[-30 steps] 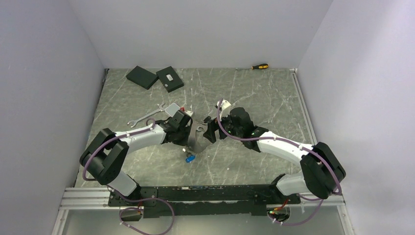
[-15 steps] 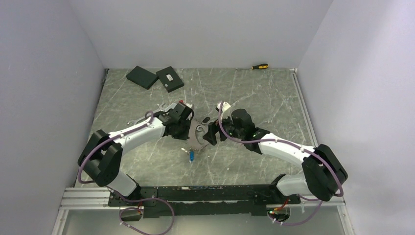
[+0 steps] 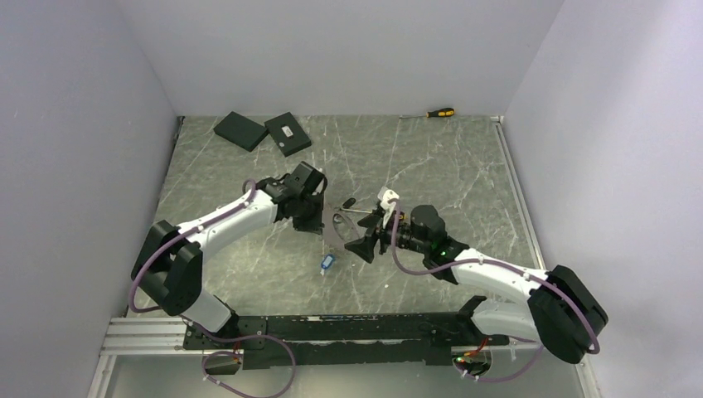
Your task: Put the keys on the keyring
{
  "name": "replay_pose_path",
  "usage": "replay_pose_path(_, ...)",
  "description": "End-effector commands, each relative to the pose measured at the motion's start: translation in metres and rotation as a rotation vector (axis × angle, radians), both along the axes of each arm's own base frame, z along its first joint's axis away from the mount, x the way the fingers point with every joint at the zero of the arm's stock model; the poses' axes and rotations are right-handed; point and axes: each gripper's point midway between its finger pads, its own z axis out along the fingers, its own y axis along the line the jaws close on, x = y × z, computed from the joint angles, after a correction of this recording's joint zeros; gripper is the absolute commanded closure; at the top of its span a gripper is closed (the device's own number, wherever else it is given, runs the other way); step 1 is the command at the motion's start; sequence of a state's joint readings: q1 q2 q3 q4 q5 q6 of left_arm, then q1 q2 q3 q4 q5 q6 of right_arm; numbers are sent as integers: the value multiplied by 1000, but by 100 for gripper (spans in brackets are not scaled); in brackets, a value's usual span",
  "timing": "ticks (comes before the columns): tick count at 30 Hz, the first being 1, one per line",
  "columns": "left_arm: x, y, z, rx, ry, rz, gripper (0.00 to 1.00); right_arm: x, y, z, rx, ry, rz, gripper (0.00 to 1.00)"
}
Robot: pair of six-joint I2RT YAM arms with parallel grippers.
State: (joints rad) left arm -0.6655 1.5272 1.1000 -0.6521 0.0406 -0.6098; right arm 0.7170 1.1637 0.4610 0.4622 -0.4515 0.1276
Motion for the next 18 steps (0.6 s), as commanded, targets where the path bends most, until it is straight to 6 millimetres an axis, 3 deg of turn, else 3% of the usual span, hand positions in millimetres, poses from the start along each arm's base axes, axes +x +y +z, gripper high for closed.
replay_pose_path(1,1,-9,28,-117,46,74,100,-11,7,45,152,-251,77,16)
replay_pose_path(10,-2,-26,47,-341,164,108,100,-28,10,43,96,-469,107,16)
replay_pose_path(18,-1,-32,66,-413,203,139,100,-27,16,38,8,-570,78,17)
